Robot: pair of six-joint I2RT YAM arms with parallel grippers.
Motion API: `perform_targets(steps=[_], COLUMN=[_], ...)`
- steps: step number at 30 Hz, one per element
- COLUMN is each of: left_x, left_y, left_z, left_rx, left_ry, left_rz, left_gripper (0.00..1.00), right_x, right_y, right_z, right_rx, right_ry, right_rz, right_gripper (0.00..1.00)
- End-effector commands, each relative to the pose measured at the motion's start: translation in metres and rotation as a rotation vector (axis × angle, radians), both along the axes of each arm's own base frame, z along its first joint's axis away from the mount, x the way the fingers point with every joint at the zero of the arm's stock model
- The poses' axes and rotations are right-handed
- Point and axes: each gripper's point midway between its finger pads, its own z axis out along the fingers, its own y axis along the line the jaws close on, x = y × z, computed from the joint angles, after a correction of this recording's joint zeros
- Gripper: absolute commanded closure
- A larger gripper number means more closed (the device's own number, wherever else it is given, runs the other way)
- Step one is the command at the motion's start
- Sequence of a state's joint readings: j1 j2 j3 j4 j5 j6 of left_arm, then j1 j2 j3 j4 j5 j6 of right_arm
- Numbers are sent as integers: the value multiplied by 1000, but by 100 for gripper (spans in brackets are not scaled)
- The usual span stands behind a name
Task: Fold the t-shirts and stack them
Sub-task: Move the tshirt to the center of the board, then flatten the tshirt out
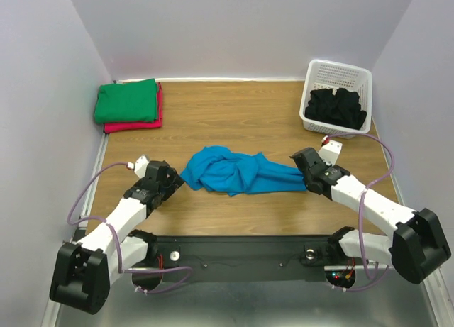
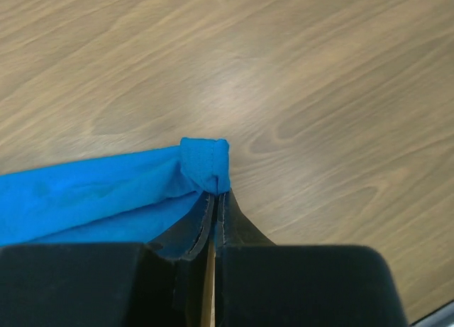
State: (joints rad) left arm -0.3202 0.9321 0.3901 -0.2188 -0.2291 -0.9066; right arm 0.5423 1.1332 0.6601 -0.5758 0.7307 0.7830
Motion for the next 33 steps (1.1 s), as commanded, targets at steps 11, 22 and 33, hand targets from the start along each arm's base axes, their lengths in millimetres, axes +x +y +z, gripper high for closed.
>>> perform_targets(steps=[11,22,33], left_x=[21,48,35], left_y=[-44,-22,-26], left_z=[16,-26,-54], left_rx=[-193,34,176], left_ry=[-155,98,279], left_rz=[-191,-140,-157], left_gripper=[14,31,40], right_x=[6,6,4], right_y=[-17,-14,-16], right_z=[20,23,31], right_rx=[-43,-24,-6], right_ry=[-78,-77,-115], right_rz=[-96,-75,-78], right_gripper=[99,99,99])
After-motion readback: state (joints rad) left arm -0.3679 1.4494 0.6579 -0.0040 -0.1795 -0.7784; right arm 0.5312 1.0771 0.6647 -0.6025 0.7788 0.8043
